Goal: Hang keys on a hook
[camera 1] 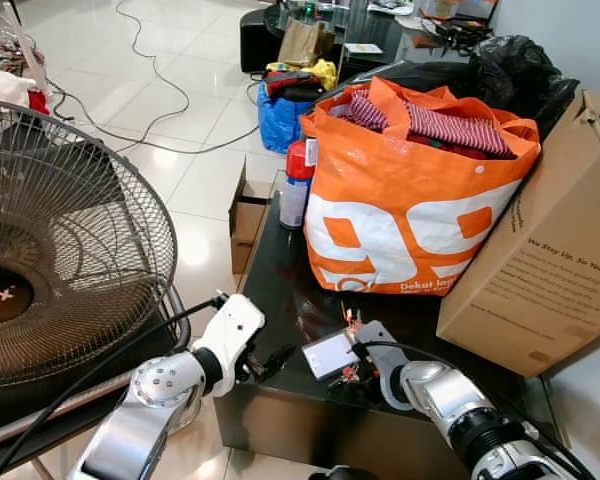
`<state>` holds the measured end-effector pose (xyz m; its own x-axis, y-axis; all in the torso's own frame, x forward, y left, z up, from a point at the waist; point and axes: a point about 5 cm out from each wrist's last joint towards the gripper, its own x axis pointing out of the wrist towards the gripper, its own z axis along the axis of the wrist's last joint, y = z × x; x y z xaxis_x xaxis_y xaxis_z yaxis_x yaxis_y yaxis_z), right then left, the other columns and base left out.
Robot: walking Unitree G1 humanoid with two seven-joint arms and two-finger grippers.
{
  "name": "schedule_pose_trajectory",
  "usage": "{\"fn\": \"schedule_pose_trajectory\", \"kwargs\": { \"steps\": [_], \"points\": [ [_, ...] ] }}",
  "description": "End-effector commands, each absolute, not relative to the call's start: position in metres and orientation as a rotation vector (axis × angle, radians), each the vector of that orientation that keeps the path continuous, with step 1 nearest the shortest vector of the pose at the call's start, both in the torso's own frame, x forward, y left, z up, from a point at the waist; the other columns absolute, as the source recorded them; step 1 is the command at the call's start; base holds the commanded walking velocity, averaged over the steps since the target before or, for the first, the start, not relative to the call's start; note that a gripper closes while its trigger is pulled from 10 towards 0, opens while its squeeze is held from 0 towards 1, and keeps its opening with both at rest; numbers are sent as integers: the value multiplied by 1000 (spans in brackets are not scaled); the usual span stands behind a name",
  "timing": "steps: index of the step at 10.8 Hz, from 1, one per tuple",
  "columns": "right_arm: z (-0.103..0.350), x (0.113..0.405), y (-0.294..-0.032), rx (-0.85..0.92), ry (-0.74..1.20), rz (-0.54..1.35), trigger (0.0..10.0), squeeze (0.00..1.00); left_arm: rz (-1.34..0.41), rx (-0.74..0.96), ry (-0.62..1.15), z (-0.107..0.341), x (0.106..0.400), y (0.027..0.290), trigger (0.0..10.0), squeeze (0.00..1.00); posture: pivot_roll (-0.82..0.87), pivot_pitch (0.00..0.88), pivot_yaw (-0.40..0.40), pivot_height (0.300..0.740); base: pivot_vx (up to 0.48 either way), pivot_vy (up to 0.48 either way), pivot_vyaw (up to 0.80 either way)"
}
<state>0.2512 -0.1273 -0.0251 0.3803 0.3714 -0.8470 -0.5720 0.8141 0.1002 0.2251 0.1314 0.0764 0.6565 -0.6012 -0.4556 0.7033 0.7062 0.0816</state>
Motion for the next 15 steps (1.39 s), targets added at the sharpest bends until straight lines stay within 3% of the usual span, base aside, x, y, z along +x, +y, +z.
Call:
{"fn": "schedule_pose_trajectory", "kwargs": {
  "steps": [1,8,15],
  "points": [
    [-24,254,-132,-237,1004,583,10000,0,-757,265,410,79,224,128,10000,0,-158,0,-131,740,0,0,0],
    [-29,254,-124,-272,950,585,10000,0,-796,238,488,74,217,130,10000,0,-153,0,-131,740,0,0,0],
    [-27,259,-119,-245,907,576,10000,0,-811,121,711,69,205,133,10000,0,-144,0,-133,740,0,0,0]
  ]
}}
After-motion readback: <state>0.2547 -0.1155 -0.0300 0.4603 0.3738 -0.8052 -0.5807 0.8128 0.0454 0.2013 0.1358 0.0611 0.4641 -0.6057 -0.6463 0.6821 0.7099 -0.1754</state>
